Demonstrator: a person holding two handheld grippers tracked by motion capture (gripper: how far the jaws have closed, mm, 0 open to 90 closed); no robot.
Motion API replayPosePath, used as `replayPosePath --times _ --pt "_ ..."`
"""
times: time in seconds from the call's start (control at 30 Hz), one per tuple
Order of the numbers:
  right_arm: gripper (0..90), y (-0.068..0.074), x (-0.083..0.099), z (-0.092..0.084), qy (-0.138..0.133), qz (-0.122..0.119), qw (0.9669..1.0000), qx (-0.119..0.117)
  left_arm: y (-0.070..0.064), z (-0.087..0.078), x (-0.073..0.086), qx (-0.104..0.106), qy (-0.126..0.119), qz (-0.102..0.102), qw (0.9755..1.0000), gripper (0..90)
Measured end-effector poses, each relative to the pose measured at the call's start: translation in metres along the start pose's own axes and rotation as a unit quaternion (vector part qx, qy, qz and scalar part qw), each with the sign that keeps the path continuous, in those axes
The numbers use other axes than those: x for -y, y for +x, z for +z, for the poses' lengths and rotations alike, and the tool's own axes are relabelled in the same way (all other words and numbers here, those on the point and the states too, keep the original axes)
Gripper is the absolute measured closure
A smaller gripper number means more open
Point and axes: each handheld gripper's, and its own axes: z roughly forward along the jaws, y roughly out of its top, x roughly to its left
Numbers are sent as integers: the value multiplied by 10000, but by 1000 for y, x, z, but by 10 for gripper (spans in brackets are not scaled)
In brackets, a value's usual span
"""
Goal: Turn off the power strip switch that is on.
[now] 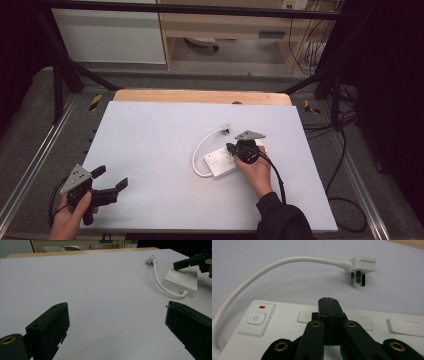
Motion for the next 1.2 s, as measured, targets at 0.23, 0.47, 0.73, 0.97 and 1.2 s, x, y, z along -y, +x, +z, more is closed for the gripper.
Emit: replayPosePath --times 0.23,0.47,0.73,0.97,1.2 --pt "900 0 0 0 1 -26 10000 3 0 0 0 -1 -5 -5 10000 53" --pt "900 1 -1 0 14 -39 10000 18 0 0 0 -4 -9 -5 10000 53" --pt "900 0 -1 0 23 -48 10000 23 1 -1 0 -9 -11 0 10000 53" --pt "900 0 -4 -3 -55 5 10000 2 1 -1 0 -11 -10 0 10000 53" --pt "884 1 -9 -9 -192 51 9998 24 1 -1 0 -7 -6 3 10000 53"
